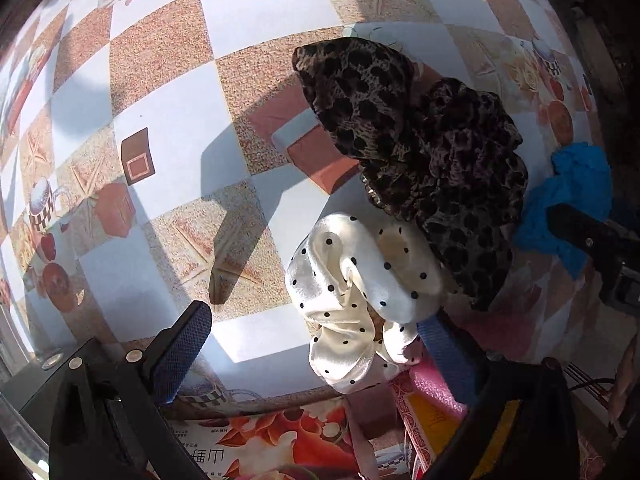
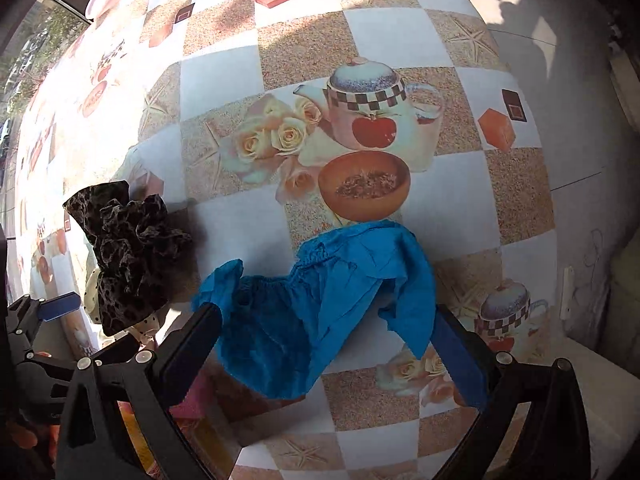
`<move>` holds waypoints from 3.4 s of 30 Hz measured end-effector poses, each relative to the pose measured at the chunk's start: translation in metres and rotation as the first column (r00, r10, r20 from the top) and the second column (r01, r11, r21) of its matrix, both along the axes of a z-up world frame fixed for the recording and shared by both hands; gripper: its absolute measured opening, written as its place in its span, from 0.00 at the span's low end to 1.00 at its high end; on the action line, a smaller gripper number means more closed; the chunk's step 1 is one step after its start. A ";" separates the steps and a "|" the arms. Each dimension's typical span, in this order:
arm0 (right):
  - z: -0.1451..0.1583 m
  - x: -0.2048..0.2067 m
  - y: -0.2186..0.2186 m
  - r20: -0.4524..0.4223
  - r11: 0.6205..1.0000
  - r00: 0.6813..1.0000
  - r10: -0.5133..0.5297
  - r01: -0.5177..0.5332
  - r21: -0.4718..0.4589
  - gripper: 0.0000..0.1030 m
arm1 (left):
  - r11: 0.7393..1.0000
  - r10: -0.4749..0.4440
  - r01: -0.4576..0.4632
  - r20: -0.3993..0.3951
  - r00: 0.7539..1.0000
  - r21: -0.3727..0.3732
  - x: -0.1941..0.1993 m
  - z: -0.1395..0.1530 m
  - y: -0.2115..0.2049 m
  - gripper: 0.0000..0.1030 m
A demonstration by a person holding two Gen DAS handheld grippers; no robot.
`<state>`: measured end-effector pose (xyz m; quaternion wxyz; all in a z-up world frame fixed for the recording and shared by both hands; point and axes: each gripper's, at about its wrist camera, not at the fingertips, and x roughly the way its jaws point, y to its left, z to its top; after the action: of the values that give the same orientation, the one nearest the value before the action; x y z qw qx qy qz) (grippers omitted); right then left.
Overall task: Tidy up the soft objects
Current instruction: 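Grasp the white polka-dot scrunchie with the left gripper while the right grasps the blue cloth, then carry the polka-dot scrunchie and blue cloth over the white box with both grippers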
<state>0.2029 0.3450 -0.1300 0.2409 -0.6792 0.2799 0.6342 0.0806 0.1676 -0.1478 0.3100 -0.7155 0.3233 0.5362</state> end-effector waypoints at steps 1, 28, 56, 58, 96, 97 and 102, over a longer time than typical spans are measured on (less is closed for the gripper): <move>-0.006 -0.002 -0.002 0.016 1.000 1.000 0.024 -0.024 0.010 1.00 | 1.000 0.013 -0.013 -0.009 1.000 -0.003 -0.003 -0.001 -0.002 1.00; 0.013 -0.006 -0.025 -0.105 0.996 0.993 0.051 -0.058 -0.066 0.30 | 0.993 0.006 0.007 -0.112 0.994 0.115 0.013 0.030 0.013 0.18; 0.165 0.016 -0.081 -0.312 0.999 0.950 0.027 -0.040 -0.034 0.30 | 0.956 0.046 0.026 -0.238 0.970 0.291 0.046 0.139 -0.094 0.18; 0.175 0.016 -0.094 -0.318 0.999 0.947 0.038 -0.049 -0.024 0.30 | 0.954 0.040 0.033 -0.237 0.971 0.299 0.050 0.145 -0.103 0.18; 0.172 -0.034 -0.336 -0.213 0.868 0.865 0.454 -0.483 -0.113 0.30 | 0.917 0.306 -0.209 -0.262 0.915 0.340 0.028 0.178 -0.295 0.18; 0.172 -0.037 -0.340 -0.212 0.861 0.858 0.468 -0.497 -0.111 0.30 | 0.914 0.316 -0.219 -0.262 0.912 0.341 0.027 0.178 -0.299 0.18; 0.173 -0.054 -0.360 -0.213 0.826 0.823 0.526 -0.554 -0.102 0.30 | 0.899 0.369 -0.272 -0.262 0.892 0.342 0.021 0.177 -0.318 0.18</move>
<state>0.1493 -0.0148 0.0426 -0.0297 -0.6891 0.1452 0.7093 0.1012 -0.1504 0.0296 0.2632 -0.6079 0.1613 0.7315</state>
